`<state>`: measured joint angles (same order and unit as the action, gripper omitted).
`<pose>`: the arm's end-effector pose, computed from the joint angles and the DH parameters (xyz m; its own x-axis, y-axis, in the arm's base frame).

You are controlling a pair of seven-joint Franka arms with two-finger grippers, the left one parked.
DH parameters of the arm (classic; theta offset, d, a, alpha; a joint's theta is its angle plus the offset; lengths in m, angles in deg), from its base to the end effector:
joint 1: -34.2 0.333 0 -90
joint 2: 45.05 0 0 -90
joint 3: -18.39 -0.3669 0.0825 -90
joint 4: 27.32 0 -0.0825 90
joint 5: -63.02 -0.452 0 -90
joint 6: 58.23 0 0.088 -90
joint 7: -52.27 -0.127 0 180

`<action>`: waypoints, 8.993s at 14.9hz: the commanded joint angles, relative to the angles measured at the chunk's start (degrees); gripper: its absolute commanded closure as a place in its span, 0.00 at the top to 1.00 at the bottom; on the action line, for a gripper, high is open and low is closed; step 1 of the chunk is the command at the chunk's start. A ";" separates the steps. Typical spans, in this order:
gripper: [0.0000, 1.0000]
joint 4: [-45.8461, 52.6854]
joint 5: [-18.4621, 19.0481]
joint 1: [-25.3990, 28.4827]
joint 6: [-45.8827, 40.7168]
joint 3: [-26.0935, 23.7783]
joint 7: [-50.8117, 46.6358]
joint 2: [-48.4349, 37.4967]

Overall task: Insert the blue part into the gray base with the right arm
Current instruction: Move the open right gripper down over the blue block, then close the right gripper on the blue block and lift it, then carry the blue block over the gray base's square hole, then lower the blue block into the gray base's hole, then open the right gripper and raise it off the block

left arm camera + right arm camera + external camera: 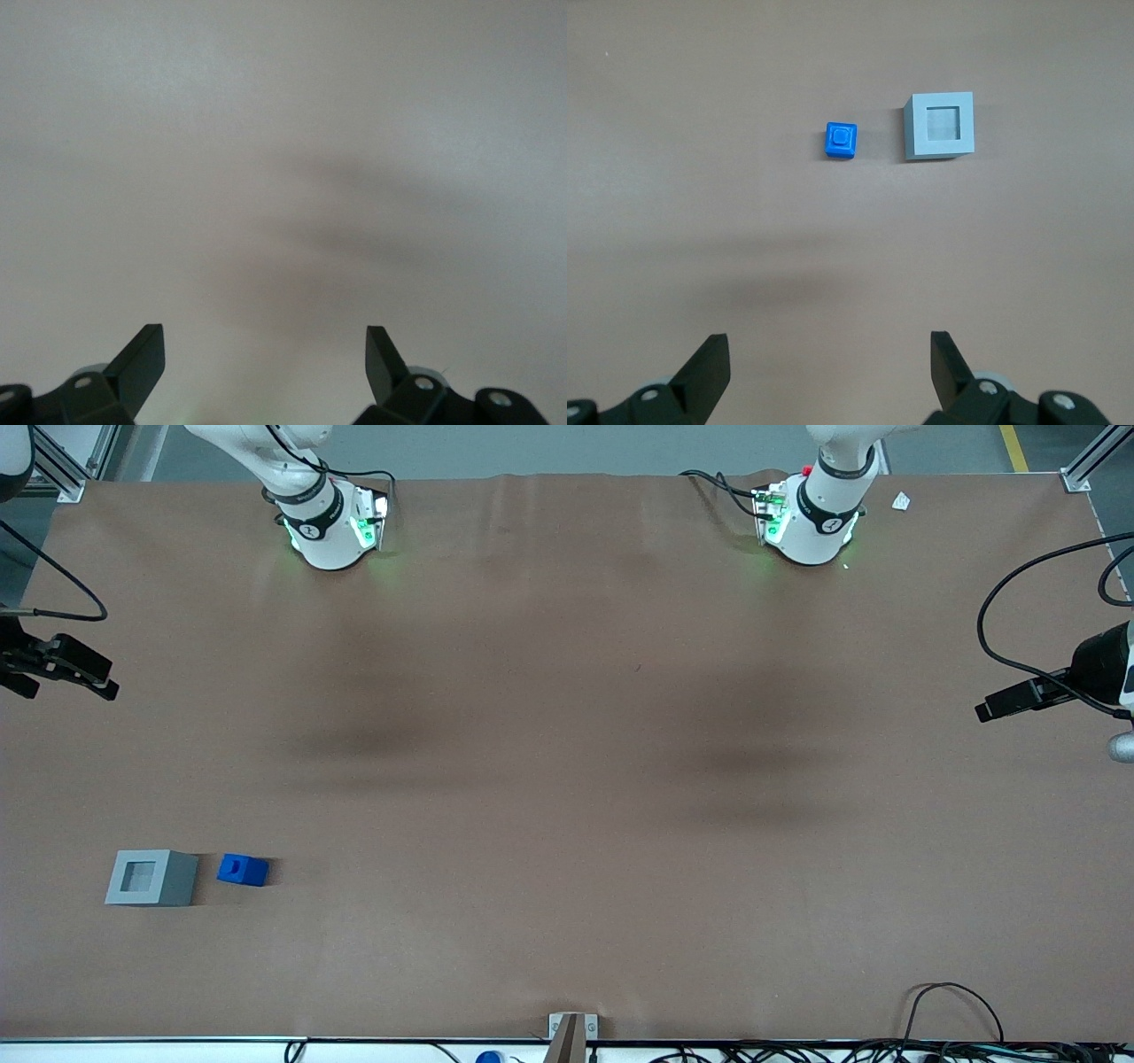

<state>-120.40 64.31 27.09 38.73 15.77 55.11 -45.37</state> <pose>0.6308 -0.0521 0.6408 0.9971 -0.0259 0.0720 -0.0278 -0.9993 0.0263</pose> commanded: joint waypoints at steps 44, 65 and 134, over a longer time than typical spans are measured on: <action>0.97 0.62 0.64 -0.10 47.18 0.42 -11.97 41.80; 0.16 -0.17 1.97 0.43 47.53 0.51 -4.68 41.80; 1.00 19.17 -6.91 -11.53 24.89 0.43 12.64 44.18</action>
<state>-101.22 58.28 16.77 67.19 17.02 67.40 0.50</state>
